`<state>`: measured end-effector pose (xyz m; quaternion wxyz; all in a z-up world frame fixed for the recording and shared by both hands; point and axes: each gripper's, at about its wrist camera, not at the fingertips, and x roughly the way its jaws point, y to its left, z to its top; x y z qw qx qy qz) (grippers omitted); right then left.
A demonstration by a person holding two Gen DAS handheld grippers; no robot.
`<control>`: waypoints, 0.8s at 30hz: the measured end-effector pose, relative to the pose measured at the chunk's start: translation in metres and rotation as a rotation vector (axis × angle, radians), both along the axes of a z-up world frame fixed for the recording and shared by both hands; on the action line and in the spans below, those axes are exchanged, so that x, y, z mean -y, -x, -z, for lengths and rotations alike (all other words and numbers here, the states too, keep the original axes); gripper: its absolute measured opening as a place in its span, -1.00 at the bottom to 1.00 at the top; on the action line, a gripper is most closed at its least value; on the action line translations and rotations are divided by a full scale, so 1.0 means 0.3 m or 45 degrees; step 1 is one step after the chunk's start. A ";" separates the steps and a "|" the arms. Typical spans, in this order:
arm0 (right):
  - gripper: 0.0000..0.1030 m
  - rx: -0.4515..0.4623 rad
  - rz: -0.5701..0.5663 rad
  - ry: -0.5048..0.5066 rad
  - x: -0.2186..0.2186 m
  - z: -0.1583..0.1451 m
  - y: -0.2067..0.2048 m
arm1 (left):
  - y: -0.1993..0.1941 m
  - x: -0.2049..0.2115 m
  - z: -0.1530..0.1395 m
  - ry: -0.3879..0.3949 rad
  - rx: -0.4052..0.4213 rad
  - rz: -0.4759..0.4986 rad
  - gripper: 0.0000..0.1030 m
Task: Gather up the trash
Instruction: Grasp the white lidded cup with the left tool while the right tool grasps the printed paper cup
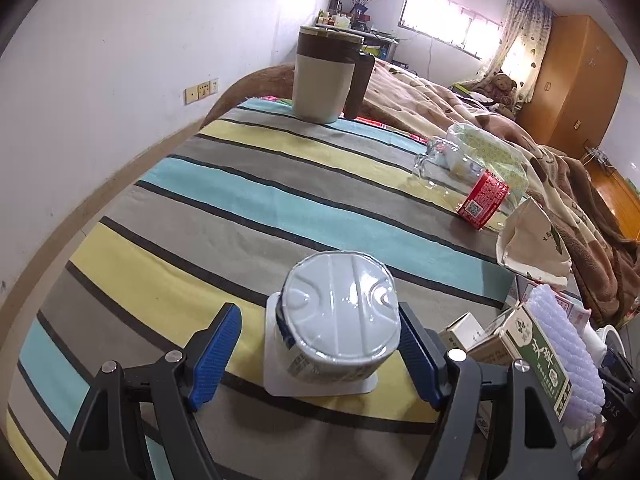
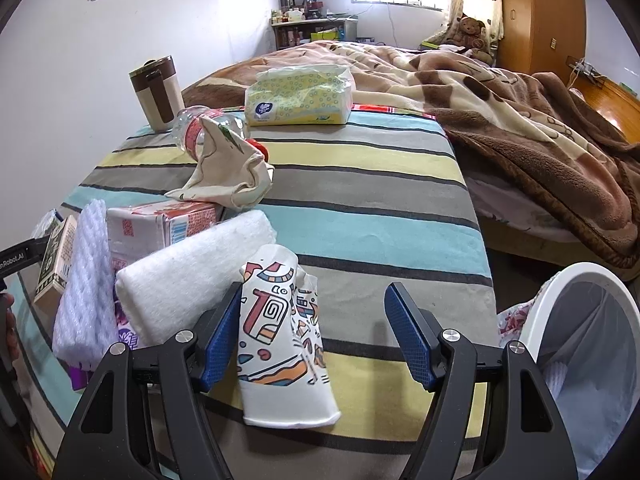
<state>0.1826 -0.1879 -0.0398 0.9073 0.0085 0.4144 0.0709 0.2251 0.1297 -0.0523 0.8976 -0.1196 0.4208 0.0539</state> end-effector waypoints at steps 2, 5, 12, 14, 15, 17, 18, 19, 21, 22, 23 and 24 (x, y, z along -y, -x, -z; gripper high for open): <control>0.32 -0.001 -0.001 -0.009 0.003 0.000 -0.001 | -0.003 0.005 -0.001 -0.017 0.001 0.000 0.48; 0.19 0.001 -0.003 -0.016 0.004 0.001 -0.002 | -0.009 0.009 0.000 -0.037 -0.002 -0.008 0.37; -0.26 -0.007 0.007 -0.047 0.015 0.002 -0.002 | -0.014 0.015 0.011 -0.048 -0.022 -0.008 -0.03; -0.36 -0.010 0.007 -0.057 0.018 0.002 0.000 | -0.008 0.016 0.006 -0.052 -0.016 -0.009 -0.05; -0.46 -0.008 0.006 -0.060 0.018 0.001 0.003 | -0.005 0.017 0.003 -0.052 -0.011 -0.007 -0.05; -0.46 -0.001 0.011 -0.059 0.019 -0.001 0.009 | 0.005 0.021 -0.004 -0.049 -0.004 -0.009 -0.05; -0.46 0.005 0.013 -0.061 0.021 -0.004 0.012 | 0.008 0.023 -0.008 -0.049 -0.002 -0.008 -0.05; -0.46 0.010 0.013 -0.063 0.022 -0.007 0.015 | 0.013 0.026 -0.012 -0.049 0.002 -0.006 -0.05; -0.46 0.022 0.017 -0.068 0.026 -0.014 0.023 | 0.024 0.033 -0.018 -0.046 0.010 0.001 -0.06; -0.46 0.026 0.017 -0.071 0.028 -0.017 0.026 | 0.030 0.038 -0.022 -0.045 0.014 0.008 -0.06; -0.46 0.032 0.017 -0.073 0.030 -0.022 0.031 | 0.036 0.043 -0.026 -0.045 0.017 0.014 -0.06; -0.46 0.037 0.017 -0.074 0.032 -0.025 0.035 | 0.042 0.048 -0.030 -0.043 0.020 0.018 -0.06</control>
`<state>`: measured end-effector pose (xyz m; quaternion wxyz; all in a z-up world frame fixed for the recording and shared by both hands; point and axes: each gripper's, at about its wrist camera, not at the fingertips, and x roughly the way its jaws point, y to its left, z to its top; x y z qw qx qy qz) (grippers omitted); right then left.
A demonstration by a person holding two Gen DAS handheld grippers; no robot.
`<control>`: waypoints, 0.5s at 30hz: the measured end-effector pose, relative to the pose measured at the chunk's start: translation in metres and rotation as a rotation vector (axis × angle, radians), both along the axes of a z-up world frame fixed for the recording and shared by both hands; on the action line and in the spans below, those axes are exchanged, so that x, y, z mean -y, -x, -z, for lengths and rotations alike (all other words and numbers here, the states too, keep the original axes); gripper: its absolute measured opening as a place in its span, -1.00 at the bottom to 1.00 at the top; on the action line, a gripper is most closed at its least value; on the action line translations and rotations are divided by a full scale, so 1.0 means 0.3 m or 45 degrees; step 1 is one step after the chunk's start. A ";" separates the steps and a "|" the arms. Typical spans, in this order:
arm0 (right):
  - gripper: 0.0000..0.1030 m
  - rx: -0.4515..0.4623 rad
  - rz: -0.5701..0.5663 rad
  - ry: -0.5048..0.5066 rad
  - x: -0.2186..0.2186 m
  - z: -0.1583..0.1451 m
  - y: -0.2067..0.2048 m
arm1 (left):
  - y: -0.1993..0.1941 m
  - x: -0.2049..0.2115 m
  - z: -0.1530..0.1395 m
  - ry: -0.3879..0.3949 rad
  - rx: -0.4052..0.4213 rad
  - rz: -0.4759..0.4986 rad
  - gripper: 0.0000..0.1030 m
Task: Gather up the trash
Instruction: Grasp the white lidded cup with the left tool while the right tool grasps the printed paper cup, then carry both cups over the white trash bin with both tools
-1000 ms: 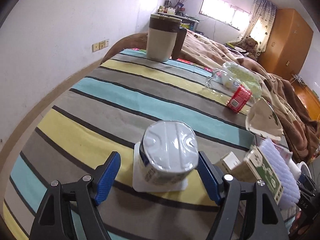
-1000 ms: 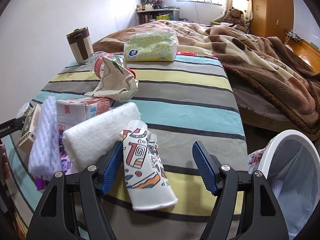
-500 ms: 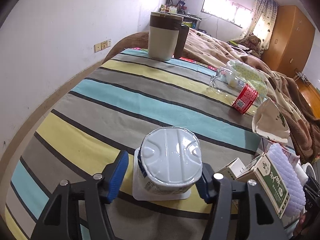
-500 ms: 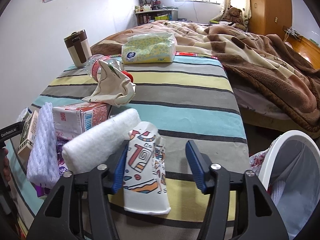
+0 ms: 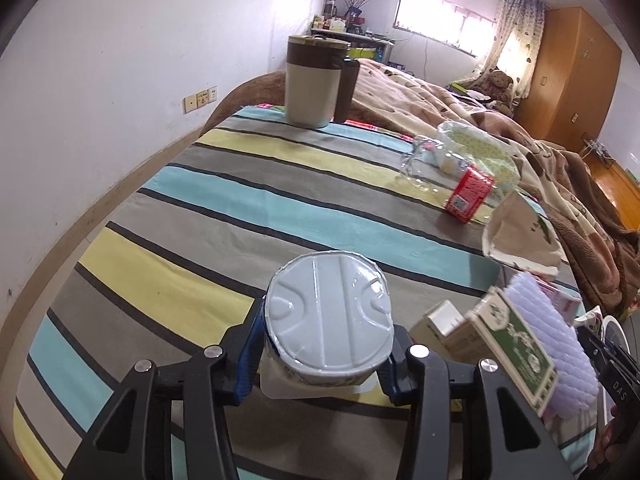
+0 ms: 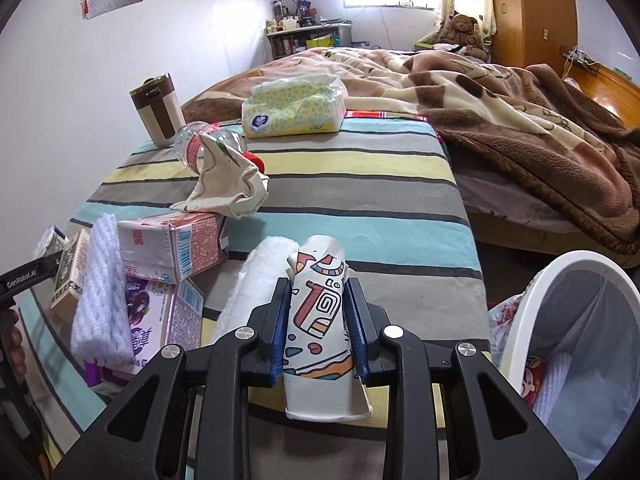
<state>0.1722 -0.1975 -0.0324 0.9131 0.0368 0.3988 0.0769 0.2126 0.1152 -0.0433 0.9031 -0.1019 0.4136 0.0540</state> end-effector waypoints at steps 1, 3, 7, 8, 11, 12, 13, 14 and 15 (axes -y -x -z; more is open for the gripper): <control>-0.46 0.008 0.001 -0.001 0.002 -0.005 0.005 | 0.009 0.005 -0.007 0.004 0.005 0.006 -0.06; -0.46 0.022 0.003 -0.010 0.006 -0.016 0.016 | 0.024 0.012 -0.020 0.008 0.016 0.012 -0.06; -0.46 0.048 0.004 -0.029 0.018 -0.037 0.037 | 0.064 0.032 -0.053 0.014 0.044 0.031 -0.06; -0.46 0.053 0.004 -0.033 0.020 -0.040 0.042 | 0.072 0.036 -0.060 0.013 0.050 0.036 -0.06; -0.46 0.068 0.001 -0.064 0.031 -0.057 0.062 | 0.102 0.059 -0.091 0.007 0.072 0.057 -0.06; -0.46 0.072 0.001 -0.070 0.032 -0.061 0.067 | 0.112 0.068 -0.101 0.005 0.078 0.064 -0.06; -0.46 0.078 0.001 -0.071 0.033 -0.066 0.072 | 0.123 0.079 -0.112 0.004 0.086 0.076 -0.06; -0.46 0.087 0.003 -0.071 0.034 -0.073 0.081 | 0.135 0.092 -0.125 0.002 0.097 0.092 -0.06; -0.46 0.091 0.003 -0.073 0.037 -0.078 0.086 | 0.145 0.105 -0.136 0.000 0.105 0.104 -0.06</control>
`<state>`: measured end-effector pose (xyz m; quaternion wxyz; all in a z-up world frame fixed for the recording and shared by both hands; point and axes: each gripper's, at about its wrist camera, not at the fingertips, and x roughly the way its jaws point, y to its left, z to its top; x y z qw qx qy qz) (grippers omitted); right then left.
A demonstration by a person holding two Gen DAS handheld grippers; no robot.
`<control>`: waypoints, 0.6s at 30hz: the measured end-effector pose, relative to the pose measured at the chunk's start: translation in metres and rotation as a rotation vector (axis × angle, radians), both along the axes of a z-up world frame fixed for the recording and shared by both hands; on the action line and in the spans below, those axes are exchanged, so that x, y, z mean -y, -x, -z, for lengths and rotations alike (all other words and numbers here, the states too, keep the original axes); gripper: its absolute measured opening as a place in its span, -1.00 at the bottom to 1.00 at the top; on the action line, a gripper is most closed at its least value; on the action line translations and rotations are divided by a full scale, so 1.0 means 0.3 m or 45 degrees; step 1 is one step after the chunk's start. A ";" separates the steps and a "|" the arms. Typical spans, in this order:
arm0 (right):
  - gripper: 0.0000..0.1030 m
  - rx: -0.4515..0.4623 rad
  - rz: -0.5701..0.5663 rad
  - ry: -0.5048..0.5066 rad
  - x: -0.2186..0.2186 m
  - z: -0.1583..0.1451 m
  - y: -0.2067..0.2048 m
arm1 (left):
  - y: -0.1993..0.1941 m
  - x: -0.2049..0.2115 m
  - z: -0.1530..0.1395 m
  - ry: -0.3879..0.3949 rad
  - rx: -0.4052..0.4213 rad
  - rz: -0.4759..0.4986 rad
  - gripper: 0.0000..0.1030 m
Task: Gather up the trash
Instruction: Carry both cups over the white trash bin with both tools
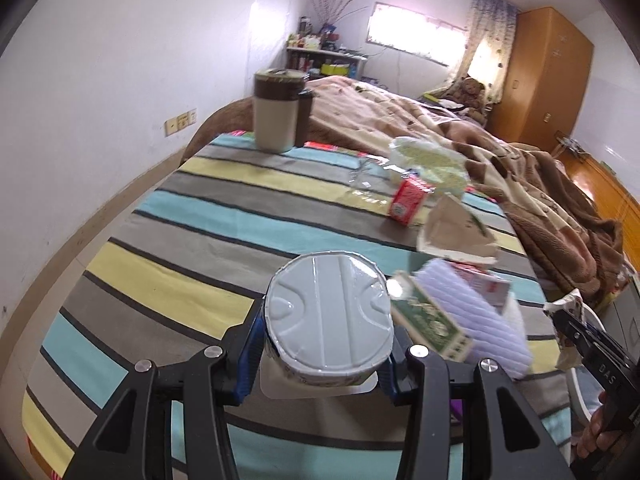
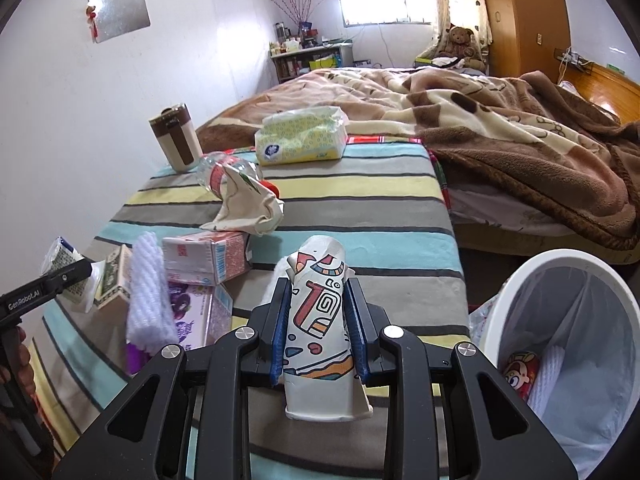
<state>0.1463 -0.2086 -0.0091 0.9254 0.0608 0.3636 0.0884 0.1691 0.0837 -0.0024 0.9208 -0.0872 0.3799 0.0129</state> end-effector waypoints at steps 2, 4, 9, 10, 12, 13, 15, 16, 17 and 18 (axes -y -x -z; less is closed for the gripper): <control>-0.46 0.006 0.006 -0.004 0.009 -0.010 0.011 | 0.016 0.021 -0.019 0.005 0.014 0.022 -0.05; -0.46 0.016 0.016 -0.005 0.021 -0.021 0.025 | 0.030 0.049 -0.039 -0.001 0.029 0.046 -0.05; -0.46 0.043 0.054 -0.008 0.067 -0.050 0.065 | 0.062 0.123 -0.076 -0.003 0.058 0.110 -0.05; -0.46 0.049 0.060 -0.014 0.078 -0.055 0.073 | 0.068 0.139 -0.082 -0.001 0.066 0.125 -0.05; -0.46 0.056 0.080 -0.015 0.099 -0.064 0.090 | 0.079 0.181 -0.094 -0.007 0.074 0.163 -0.05; -0.46 0.060 0.089 -0.015 0.109 -0.068 0.097 | 0.082 0.200 -0.098 -0.007 0.076 0.178 -0.05; -0.46 0.069 0.106 -0.016 0.131 -0.076 0.112 | 0.090 0.235 -0.105 -0.003 0.079 0.208 -0.05; -0.46 0.072 0.115 -0.016 0.142 -0.079 0.119 | 0.096 0.259 -0.109 0.001 0.083 0.229 -0.05; -0.46 0.076 0.128 -0.015 0.154 -0.082 0.127 | 0.100 0.282 -0.112 0.000 0.084 0.244 -0.05; -0.46 0.079 0.138 -0.016 0.166 -0.084 0.134 | 0.104 0.301 -0.113 -0.002 0.086 0.262 -0.05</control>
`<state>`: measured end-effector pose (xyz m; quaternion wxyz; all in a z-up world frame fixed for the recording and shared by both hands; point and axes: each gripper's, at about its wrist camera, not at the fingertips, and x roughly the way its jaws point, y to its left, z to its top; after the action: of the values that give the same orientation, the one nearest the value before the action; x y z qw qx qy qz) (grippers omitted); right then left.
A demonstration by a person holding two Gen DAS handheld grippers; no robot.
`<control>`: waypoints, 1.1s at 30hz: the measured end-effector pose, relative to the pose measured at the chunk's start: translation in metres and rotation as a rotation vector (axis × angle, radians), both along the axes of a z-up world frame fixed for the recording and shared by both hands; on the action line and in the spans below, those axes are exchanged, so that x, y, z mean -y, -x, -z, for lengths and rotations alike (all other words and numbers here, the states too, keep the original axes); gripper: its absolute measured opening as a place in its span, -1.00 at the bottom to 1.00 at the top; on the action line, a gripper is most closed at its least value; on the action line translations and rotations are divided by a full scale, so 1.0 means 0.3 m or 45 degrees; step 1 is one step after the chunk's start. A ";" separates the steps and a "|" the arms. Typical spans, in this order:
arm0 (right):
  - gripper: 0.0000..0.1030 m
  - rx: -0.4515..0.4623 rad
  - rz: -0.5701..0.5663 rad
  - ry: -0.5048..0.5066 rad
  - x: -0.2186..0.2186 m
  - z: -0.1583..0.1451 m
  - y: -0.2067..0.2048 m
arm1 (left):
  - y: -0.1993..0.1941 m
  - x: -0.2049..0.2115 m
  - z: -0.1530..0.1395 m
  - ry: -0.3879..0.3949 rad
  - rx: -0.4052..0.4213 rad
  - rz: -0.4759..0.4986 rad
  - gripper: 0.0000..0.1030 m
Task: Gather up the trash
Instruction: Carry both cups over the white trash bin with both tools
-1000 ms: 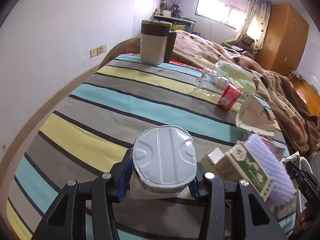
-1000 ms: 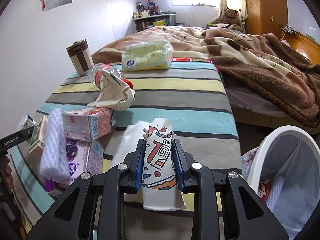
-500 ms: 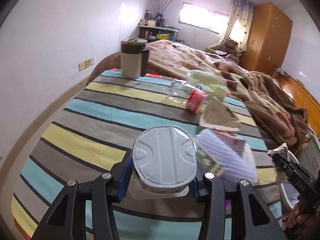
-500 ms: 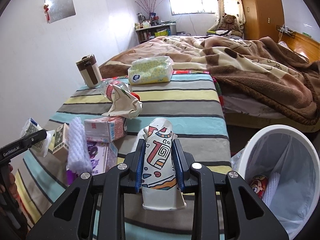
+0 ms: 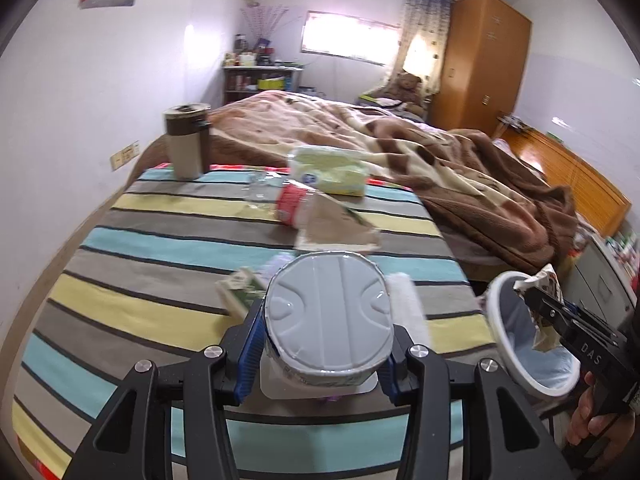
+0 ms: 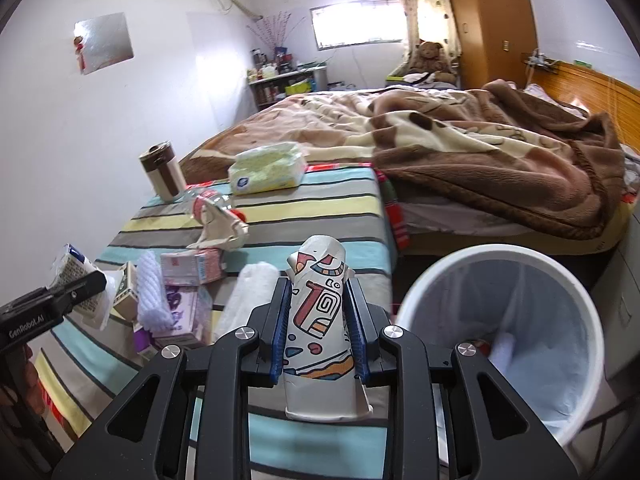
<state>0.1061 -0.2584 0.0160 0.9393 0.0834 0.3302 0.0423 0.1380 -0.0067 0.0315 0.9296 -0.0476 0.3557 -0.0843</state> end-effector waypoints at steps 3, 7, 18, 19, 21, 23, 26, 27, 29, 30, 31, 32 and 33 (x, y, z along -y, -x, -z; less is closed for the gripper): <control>-0.46 0.003 0.030 0.003 0.035 -0.003 0.017 | 0.013 0.068 -0.003 -0.003 0.002 0.050 -0.05; -0.46 0.002 0.078 0.001 0.091 -0.001 0.039 | 0.033 0.167 -0.014 -0.005 0.012 0.127 -0.05; -0.46 -0.017 0.214 0.004 0.259 0.014 0.101 | 0.063 0.444 -0.022 -0.015 0.020 0.327 -0.05; -0.46 -0.023 0.225 0.005 0.275 0.019 0.105 | 0.062 0.466 -0.019 -0.015 0.017 0.340 -0.05; -0.46 -0.034 0.242 0.004 0.292 0.028 0.104 | 0.066 0.510 -0.013 -0.012 0.008 0.366 -0.05; -0.46 -0.043 0.258 0.004 0.314 0.038 0.110 | 0.067 0.548 -0.006 -0.017 0.002 0.391 -0.05; -0.46 -0.053 0.274 0.007 0.338 0.049 0.115 | 0.071 0.603 0.011 -0.020 -0.013 0.430 -0.05; -0.46 -0.055 0.282 0.010 0.346 0.052 0.116 | 0.071 0.615 0.014 -0.024 -0.015 0.439 -0.05; -0.46 -0.060 0.296 0.005 0.363 0.059 0.116 | 0.072 0.651 0.021 -0.038 -0.015 0.462 -0.05; -0.46 -0.062 0.301 0.002 0.371 0.062 0.117 | 0.070 0.666 0.025 -0.036 -0.019 0.473 -0.05; -0.46 -0.064 0.304 0.002 0.378 0.063 0.120 | 0.067 0.673 0.029 -0.035 -0.022 0.479 -0.05; -0.46 -0.067 0.309 0.003 0.385 0.068 0.117 | 0.063 0.688 0.035 -0.035 -0.027 0.489 -0.05; -0.46 -0.072 0.310 0.005 0.389 0.073 0.116 | 0.060 0.700 0.039 -0.034 -0.031 0.495 -0.05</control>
<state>0.0714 -0.3750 -0.0059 0.9279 0.1223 0.3442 -0.0749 0.1201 -0.2167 0.0197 0.8919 0.0332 0.3706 -0.2571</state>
